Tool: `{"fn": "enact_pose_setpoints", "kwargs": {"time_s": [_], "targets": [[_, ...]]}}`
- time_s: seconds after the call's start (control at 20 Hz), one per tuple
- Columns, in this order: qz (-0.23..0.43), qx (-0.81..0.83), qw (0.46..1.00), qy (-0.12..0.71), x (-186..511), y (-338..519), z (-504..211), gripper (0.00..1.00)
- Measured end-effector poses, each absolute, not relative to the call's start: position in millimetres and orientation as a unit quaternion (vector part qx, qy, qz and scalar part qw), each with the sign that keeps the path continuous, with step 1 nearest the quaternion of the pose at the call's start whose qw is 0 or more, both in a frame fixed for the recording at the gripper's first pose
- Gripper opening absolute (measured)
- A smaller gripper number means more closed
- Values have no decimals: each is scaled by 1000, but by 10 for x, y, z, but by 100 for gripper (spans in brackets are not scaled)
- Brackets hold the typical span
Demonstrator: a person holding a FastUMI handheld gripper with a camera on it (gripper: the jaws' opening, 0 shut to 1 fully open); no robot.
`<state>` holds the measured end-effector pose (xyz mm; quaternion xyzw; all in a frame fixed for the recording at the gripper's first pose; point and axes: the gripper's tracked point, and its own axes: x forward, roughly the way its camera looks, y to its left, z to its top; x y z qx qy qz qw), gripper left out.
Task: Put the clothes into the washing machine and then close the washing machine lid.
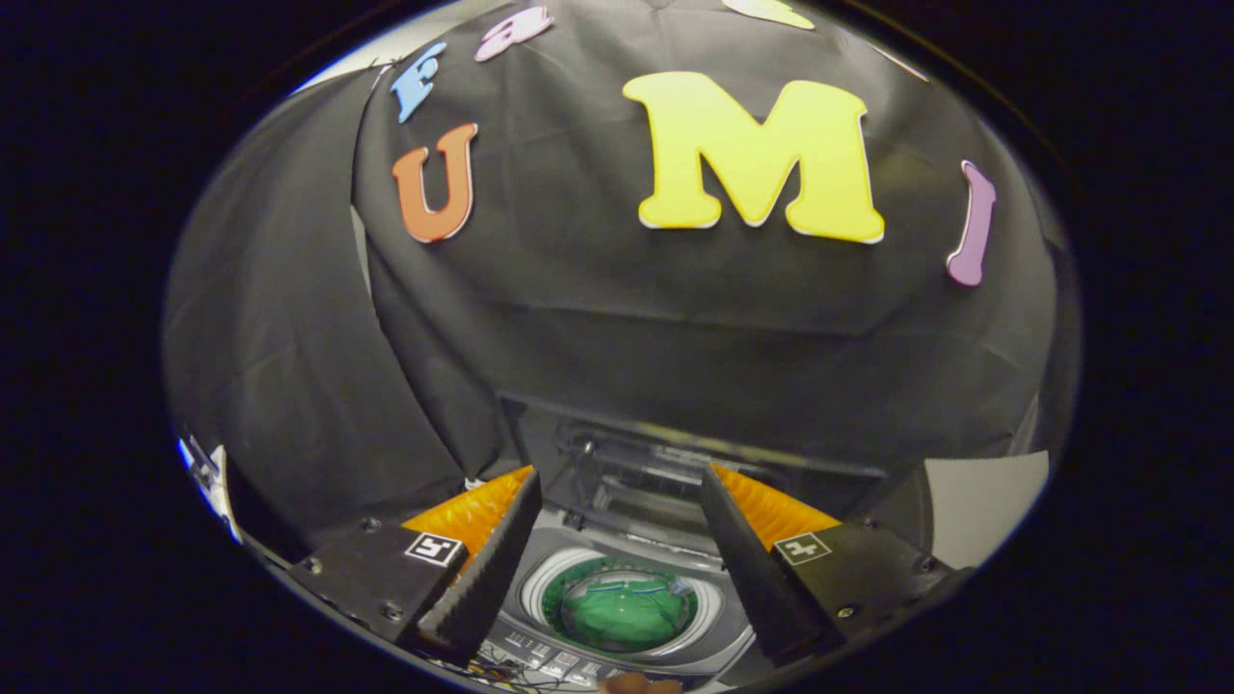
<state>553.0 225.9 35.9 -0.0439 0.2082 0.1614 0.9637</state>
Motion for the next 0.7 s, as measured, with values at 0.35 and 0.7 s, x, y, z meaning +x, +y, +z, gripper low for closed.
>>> {"fn": "enact_pose_setpoints", "kwargs": {"time_s": [0.35, 0.7], "targets": [[115, -32, 967, 224, 6233, 2290, 379, 100], [73, -30, 963, 256, 6764, 2373, 55, 100]]}}
